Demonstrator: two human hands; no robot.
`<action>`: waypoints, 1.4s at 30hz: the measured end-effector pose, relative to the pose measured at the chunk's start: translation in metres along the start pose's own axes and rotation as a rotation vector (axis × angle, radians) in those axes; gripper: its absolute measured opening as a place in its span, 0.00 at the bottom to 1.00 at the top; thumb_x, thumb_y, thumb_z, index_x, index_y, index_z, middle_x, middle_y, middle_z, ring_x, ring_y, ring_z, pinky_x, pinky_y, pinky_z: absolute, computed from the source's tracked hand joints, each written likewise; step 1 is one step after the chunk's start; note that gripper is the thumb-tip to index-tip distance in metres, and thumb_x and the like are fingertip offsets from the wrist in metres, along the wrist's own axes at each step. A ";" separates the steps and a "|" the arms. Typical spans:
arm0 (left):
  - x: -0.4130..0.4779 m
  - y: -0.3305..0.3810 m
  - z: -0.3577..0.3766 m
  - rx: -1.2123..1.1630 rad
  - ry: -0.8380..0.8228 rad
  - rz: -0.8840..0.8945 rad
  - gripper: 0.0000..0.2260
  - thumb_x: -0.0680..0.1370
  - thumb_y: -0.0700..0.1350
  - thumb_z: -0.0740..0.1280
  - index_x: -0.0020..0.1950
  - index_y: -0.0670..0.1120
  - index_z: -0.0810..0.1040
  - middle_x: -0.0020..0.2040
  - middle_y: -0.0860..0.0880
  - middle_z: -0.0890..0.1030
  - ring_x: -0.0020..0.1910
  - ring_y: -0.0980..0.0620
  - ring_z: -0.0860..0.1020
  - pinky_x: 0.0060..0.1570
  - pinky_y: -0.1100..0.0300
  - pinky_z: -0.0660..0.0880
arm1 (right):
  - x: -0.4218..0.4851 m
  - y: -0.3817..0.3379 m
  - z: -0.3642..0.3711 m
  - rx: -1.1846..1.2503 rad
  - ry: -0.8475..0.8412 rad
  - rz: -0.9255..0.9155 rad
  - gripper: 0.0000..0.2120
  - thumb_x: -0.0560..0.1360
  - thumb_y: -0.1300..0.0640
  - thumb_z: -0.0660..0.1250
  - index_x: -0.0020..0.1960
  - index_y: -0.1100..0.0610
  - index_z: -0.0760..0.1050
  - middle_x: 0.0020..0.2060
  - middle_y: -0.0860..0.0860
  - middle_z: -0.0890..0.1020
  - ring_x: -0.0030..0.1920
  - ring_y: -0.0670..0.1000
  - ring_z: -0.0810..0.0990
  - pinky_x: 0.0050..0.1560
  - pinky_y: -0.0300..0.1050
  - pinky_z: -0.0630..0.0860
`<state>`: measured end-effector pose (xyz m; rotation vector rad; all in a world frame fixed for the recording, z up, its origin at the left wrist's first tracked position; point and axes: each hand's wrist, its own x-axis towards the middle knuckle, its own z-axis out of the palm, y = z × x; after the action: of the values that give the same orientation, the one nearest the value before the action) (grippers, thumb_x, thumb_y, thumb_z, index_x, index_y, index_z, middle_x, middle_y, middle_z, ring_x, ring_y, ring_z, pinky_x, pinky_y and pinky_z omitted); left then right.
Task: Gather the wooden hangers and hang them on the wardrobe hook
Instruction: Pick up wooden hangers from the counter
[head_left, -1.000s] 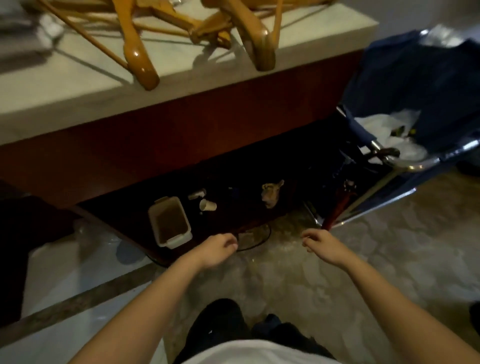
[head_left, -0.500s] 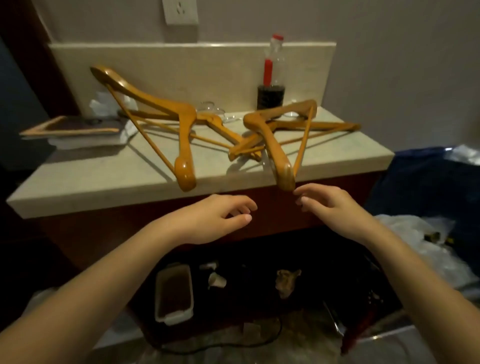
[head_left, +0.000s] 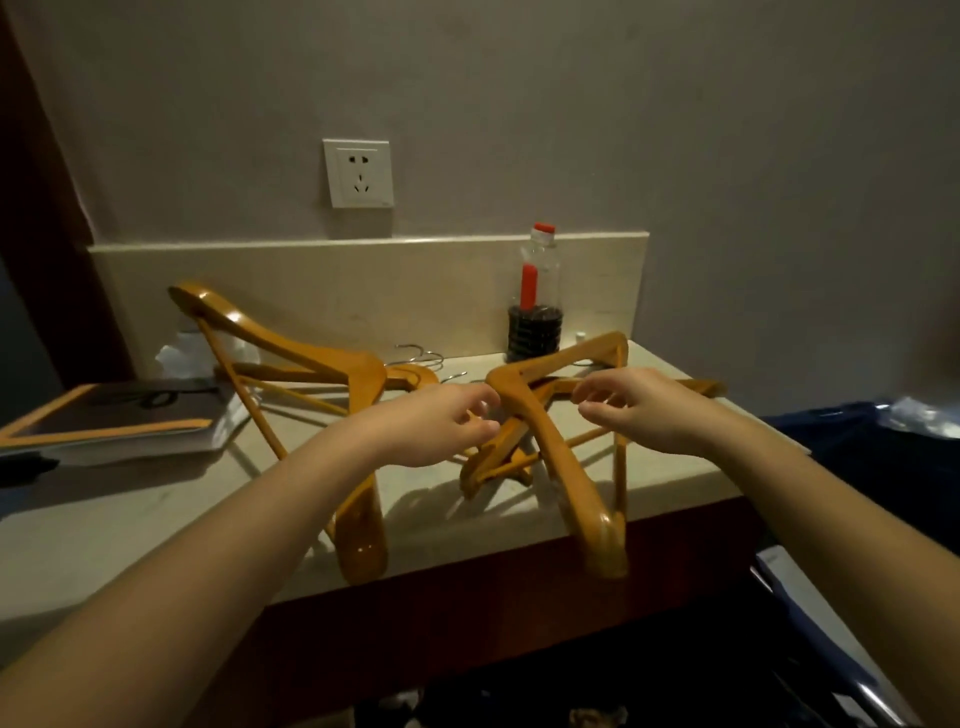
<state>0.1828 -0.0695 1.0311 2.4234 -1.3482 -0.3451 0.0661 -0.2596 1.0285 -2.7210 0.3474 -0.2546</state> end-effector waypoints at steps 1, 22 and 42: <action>0.010 -0.003 0.001 -0.006 0.008 -0.027 0.19 0.80 0.53 0.58 0.70 0.51 0.65 0.68 0.49 0.72 0.64 0.51 0.73 0.62 0.55 0.73 | 0.012 0.004 0.002 -0.014 -0.015 -0.002 0.12 0.77 0.51 0.62 0.59 0.52 0.75 0.54 0.48 0.79 0.53 0.48 0.78 0.54 0.44 0.77; 0.110 0.008 0.039 -0.247 0.033 -0.391 0.27 0.78 0.59 0.56 0.75 0.53 0.53 0.71 0.49 0.68 0.66 0.47 0.70 0.61 0.54 0.69 | 0.188 0.091 0.025 -0.214 -0.203 -0.382 0.19 0.76 0.51 0.64 0.66 0.51 0.69 0.60 0.50 0.77 0.59 0.51 0.75 0.58 0.44 0.73; 0.078 0.077 0.051 -0.444 0.463 -0.356 0.39 0.76 0.54 0.65 0.75 0.59 0.39 0.78 0.52 0.51 0.74 0.46 0.61 0.69 0.47 0.66 | 0.148 0.113 -0.015 -0.024 0.275 -0.608 0.23 0.75 0.54 0.65 0.69 0.53 0.68 0.58 0.53 0.79 0.58 0.53 0.77 0.60 0.50 0.73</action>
<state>0.1447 -0.1825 1.0125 2.1677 -0.5722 -0.1336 0.1807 -0.4065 1.0171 -2.7450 -0.4227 -0.7933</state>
